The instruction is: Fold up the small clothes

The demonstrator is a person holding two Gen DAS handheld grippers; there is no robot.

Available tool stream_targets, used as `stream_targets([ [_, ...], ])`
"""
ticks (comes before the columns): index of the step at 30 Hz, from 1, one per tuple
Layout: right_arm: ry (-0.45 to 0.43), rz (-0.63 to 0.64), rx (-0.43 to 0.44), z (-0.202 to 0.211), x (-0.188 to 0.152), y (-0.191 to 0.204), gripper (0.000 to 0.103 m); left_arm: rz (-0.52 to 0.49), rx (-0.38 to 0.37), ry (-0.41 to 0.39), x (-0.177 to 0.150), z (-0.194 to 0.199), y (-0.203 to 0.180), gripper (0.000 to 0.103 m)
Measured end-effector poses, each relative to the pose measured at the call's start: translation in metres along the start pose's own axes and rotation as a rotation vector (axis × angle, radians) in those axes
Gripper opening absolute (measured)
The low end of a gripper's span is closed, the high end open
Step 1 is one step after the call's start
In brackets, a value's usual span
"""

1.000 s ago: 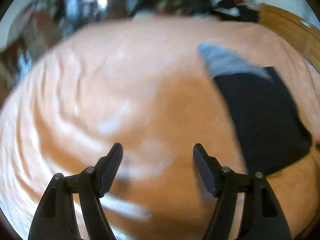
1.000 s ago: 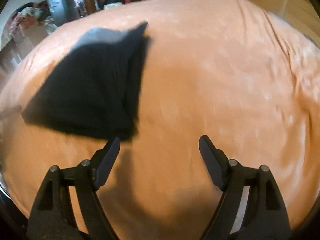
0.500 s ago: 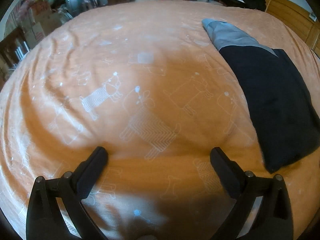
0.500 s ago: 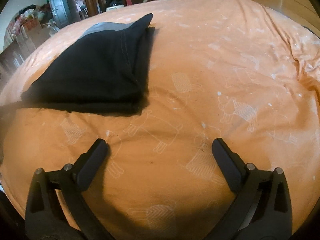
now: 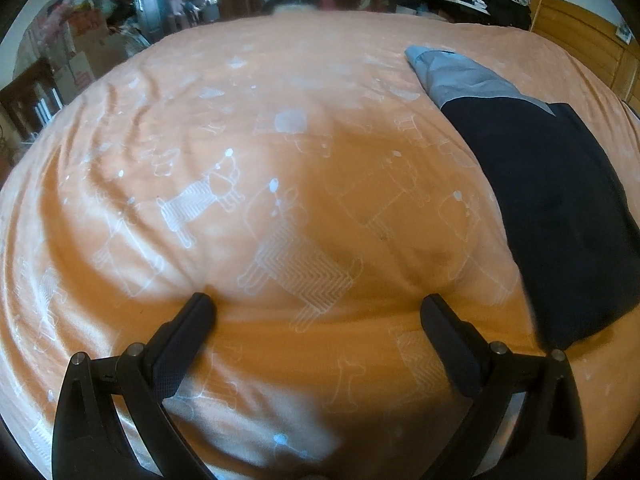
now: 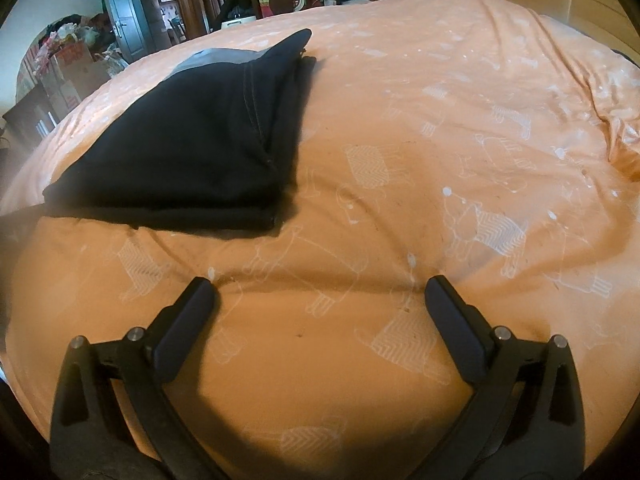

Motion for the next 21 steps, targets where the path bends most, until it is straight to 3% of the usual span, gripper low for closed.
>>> stream_targets([
  [21, -0.006, -0.001, 0.003, -0.0024, 0.0019, 0.0, 0.103, -0.007, 0.015, -0.001, 0.0, 0.0003, -0.0005, 0.103],
])
Point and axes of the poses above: each gripper's, at about its wrist camera, not at the fingertips, and z roughly against the way its jaws point, y to its left, x to its top, the point moved 8 cm from there along -z, roughly the way its jaws point, and after that the axes turned 7 degrees about -z, right-handed, at the moved point
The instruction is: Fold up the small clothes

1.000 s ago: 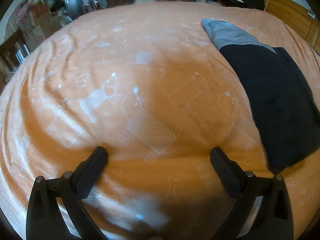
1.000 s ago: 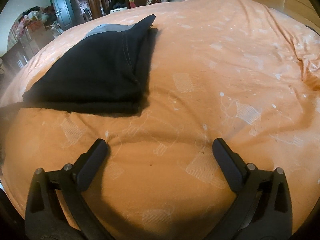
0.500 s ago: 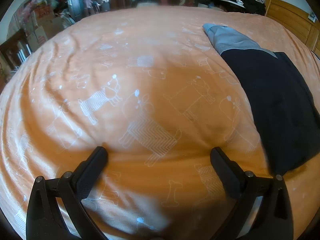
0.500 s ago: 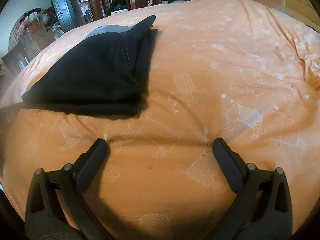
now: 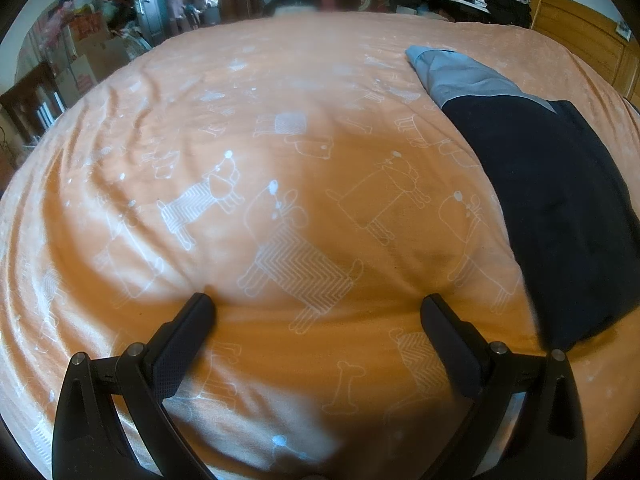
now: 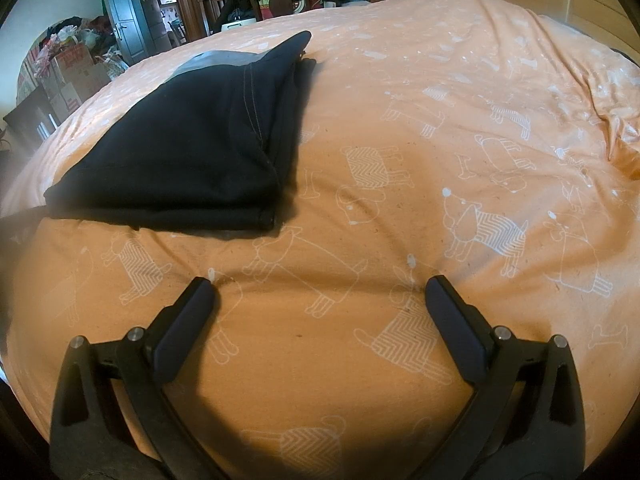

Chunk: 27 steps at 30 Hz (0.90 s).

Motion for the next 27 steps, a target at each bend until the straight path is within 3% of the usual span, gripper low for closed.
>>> stream_targets([
  [27, 0.009, -0.003, 0.002, -0.0015, 0.0, 0.0023, 0.103, -0.004, 0.01, 0.002, -0.0005, -0.0003, -0.0009, 0.103],
])
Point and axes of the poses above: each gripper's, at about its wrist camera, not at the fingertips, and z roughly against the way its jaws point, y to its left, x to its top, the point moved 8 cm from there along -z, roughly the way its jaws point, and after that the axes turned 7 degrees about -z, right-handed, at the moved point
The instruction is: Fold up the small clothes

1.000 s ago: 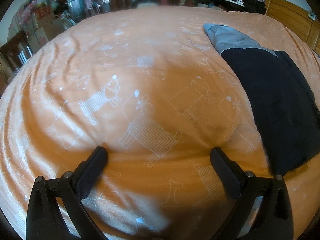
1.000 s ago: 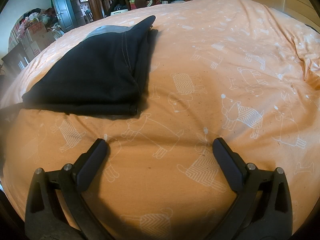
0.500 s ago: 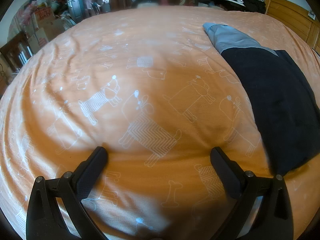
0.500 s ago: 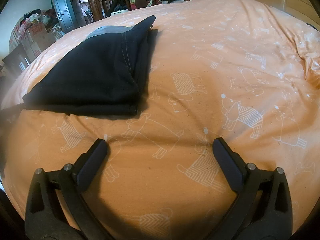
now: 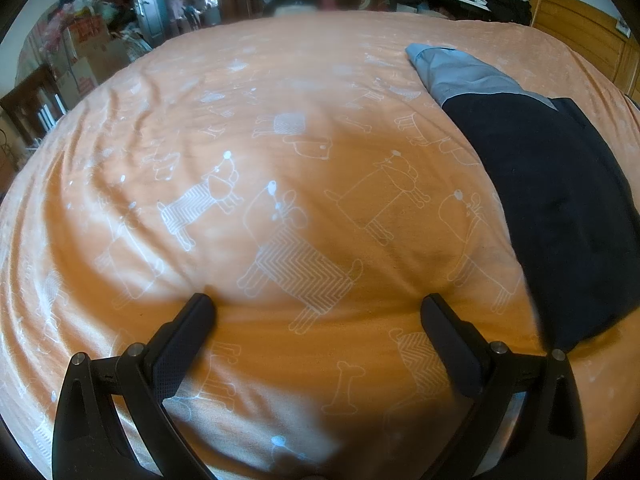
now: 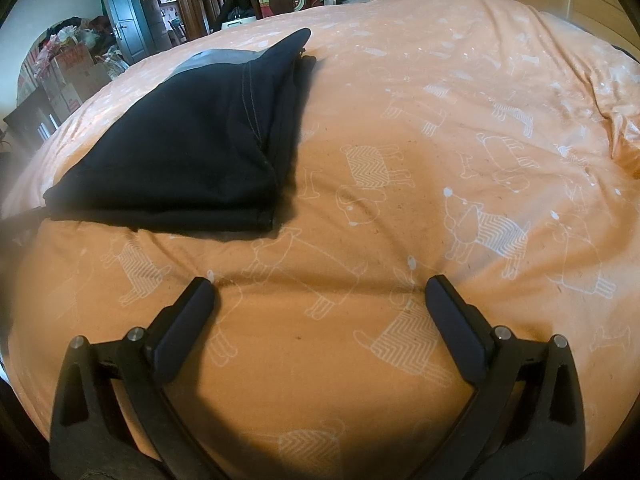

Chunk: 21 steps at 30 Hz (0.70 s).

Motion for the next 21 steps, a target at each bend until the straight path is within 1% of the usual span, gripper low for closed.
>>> stream_targets([
  [21, -0.002, -0.006, 0.008, -0.0001, -0.0012, 0.0005, 0.103, -0.001, 0.003, 0.0, -0.0002, 0.0004, 0.0, 0.103],
])
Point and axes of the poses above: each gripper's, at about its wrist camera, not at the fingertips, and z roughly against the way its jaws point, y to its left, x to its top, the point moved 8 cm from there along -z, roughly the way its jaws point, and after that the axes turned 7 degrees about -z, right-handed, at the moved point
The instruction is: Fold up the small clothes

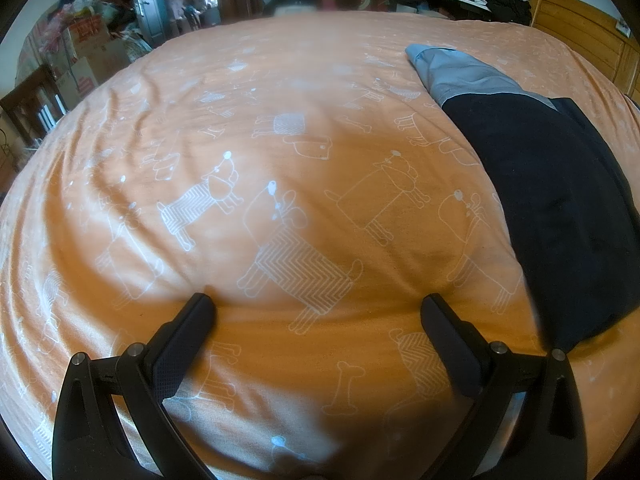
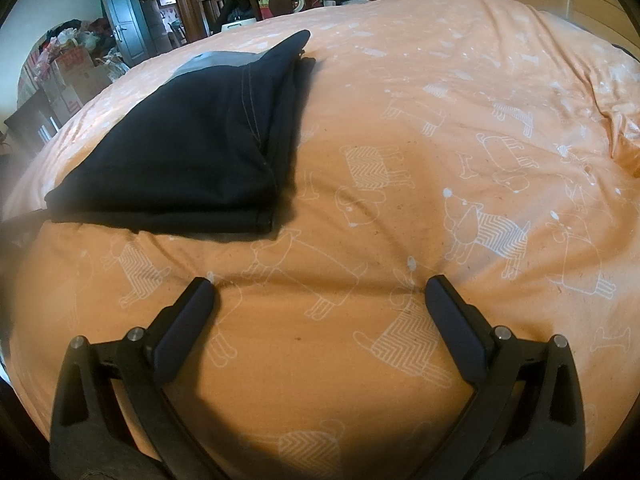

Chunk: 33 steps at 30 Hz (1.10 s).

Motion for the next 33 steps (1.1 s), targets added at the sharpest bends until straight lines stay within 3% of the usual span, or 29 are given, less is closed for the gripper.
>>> stream_targets([
  [19, -0.001, -0.003, 0.003, 0.003, -0.001, 0.0, 0.103, 0.0, 0.0, 0.0, 0.0, 0.0, 0.0, 0.103],
  [23, 0.004, 0.015, -0.047, 0.005, -0.001, 0.003, 0.103, 0.006, -0.009, 0.004, -0.001, 0.001, 0.001, 0.103],
  [30, 0.119, -0.007, -0.076, 0.007, 0.004, 0.005, 0.103, 0.008, -0.011, 0.026, 0.001, 0.002, 0.0, 0.103],
  [33, 0.122, -0.039, -0.078, 0.018, 0.011, 0.002, 0.103, 0.019, -0.056, 0.066, 0.005, 0.005, 0.004, 0.103],
])
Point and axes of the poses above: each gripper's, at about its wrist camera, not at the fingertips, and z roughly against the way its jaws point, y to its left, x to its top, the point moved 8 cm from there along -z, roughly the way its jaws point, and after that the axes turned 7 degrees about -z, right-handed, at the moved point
